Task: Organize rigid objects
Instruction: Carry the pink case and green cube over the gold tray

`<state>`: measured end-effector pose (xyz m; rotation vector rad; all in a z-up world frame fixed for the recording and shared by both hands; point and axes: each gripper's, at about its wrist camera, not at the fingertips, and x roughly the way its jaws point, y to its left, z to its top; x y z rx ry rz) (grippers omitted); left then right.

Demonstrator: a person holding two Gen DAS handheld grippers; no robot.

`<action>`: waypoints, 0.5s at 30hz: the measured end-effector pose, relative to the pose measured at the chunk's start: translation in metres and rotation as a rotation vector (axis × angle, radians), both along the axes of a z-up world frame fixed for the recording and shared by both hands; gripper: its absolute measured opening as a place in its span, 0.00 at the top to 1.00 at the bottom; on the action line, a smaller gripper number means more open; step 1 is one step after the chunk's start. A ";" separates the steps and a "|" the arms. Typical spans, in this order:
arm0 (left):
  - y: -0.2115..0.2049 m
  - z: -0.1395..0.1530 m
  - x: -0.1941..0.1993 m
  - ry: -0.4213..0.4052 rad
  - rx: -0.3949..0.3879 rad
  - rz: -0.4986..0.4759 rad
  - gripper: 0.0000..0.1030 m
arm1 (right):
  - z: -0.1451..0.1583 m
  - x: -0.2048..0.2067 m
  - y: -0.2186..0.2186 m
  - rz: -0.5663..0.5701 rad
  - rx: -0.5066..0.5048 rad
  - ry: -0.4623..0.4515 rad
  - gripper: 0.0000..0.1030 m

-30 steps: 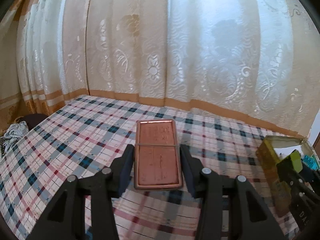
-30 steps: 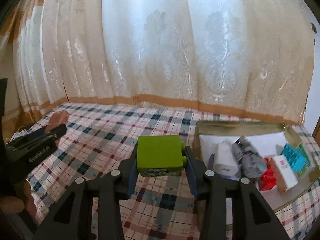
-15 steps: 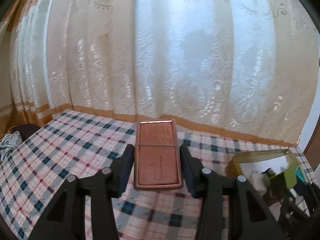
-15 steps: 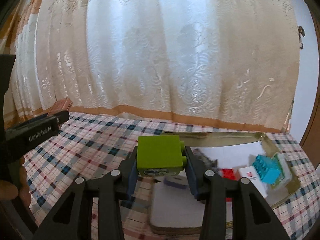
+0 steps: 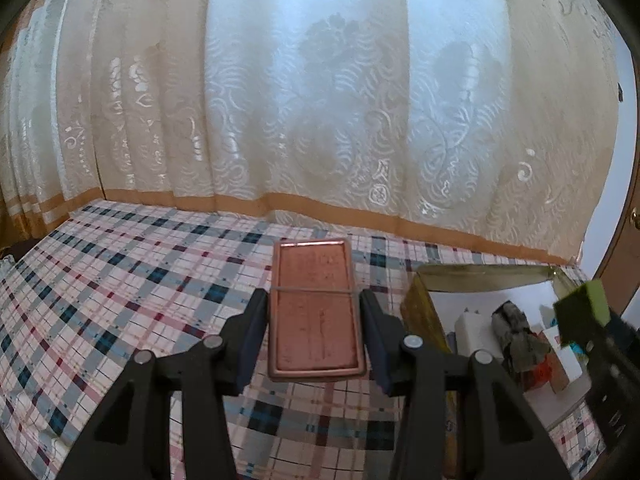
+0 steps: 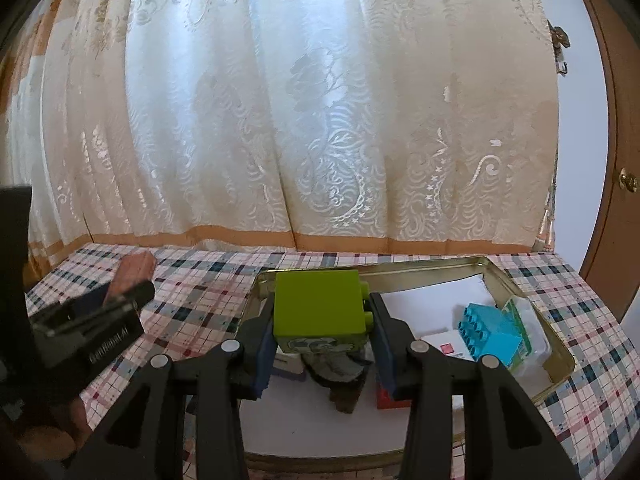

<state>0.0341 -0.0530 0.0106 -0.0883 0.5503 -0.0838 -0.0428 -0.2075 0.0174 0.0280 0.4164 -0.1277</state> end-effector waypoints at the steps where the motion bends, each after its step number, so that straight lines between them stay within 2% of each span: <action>1: -0.002 -0.001 -0.001 0.002 0.005 -0.005 0.56 | 0.001 0.001 -0.003 -0.004 0.003 -0.001 0.56; 15: -0.038 0.001 -0.004 -0.014 0.023 -0.060 0.56 | 0.005 0.002 -0.043 -0.054 0.037 -0.010 0.56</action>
